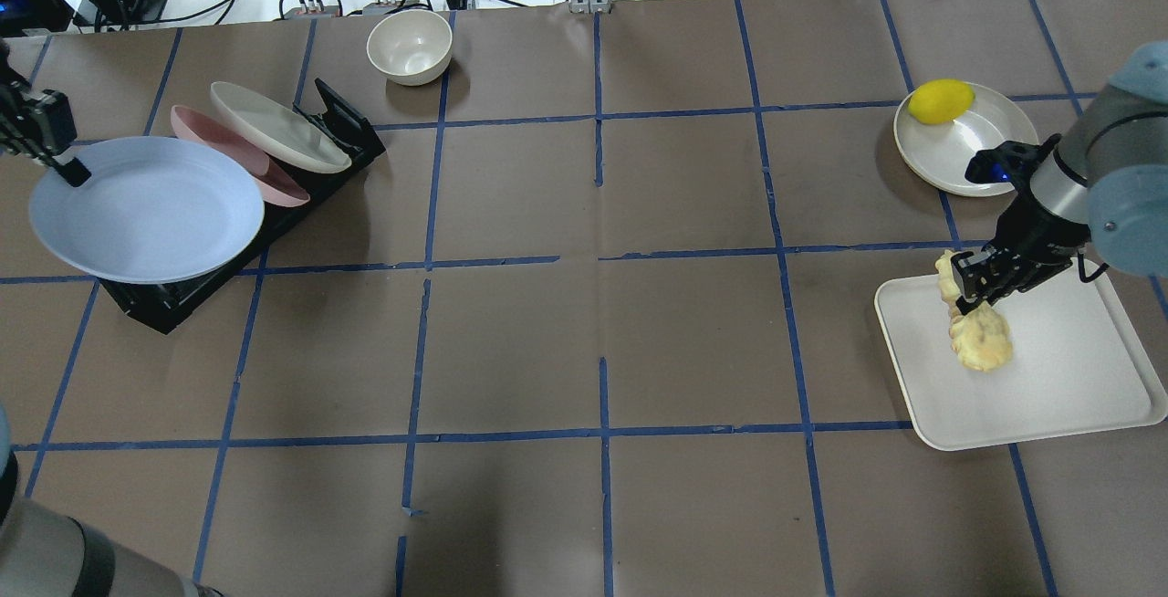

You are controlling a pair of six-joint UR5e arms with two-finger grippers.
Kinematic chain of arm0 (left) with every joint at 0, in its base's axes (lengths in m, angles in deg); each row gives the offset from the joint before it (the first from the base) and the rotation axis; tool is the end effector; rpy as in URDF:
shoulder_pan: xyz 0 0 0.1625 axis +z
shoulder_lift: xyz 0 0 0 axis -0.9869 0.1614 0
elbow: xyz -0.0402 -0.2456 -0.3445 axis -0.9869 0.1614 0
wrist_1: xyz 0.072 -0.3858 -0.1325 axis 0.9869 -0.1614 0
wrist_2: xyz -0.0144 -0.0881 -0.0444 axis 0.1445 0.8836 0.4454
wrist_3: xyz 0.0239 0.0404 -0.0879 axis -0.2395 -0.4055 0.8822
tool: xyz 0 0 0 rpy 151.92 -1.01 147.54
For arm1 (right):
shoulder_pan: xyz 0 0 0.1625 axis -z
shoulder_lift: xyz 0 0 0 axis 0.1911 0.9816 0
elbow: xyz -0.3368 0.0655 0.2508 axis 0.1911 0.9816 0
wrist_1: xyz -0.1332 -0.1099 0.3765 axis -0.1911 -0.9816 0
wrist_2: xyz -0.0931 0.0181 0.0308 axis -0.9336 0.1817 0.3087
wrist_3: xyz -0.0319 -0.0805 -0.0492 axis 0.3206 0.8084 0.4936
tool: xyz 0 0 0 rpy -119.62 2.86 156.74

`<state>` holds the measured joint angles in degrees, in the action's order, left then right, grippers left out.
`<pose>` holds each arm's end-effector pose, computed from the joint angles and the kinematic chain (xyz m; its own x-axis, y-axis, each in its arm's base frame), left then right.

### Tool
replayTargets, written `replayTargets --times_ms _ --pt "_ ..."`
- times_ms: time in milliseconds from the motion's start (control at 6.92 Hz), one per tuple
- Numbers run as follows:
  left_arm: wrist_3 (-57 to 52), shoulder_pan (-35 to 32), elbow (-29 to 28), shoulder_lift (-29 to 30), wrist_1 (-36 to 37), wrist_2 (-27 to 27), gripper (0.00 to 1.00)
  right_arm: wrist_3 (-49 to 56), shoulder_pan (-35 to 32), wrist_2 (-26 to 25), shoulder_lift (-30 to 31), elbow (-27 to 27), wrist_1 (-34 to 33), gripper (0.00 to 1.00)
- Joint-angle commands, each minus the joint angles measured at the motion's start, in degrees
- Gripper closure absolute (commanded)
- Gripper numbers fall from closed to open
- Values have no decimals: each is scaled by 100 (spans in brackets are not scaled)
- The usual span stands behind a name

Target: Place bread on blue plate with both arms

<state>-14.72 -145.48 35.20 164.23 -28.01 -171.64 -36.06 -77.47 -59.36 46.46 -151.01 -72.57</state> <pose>0.1356 -0.5943 0.4351 -0.9693 0.1556 0.1901 0.2089 0.9293 0.3046 -0.0641 -0.4783 0.2624 -0.9889 -0.0985 -0.1112 -0.1207 0.9691 0.2150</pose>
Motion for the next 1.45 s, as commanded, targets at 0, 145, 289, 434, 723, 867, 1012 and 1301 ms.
replayTargets --times_ms 0,145,289,434,723,867,1012,1301 --pt "1326 -1234 472 -319 351 112 96 -793 -647 -25 341 540 957 74" --pt "1811 -1814 613 -345 694 322 96 -1040 -928 -103 385 820 1239 74" --pt "2034 -2176 771 -250 1210 550 96 -1477 -1235 -113 385 1093 1563 74" --pt "2419 -2389 981 -75 1851 587 96 -1865 -1552 -122 385 1278 1801 75" --pt "2756 -2854 1761 85 3028 1376 96 -2237 -1888 -183 385 1648 2101 74" --pt "2887 -2909 2070 303 3914 1553 96 -2412 -1993 -201 377 1771 2155 74" --pt "3210 -3057 2369 505 4593 1894 96 -2448 -2125 -392 359 1929 2155 74" --pt "3266 -3313 2827 734 5534 1888 96 -2449 -2161 -412 333 2027 2199 73"
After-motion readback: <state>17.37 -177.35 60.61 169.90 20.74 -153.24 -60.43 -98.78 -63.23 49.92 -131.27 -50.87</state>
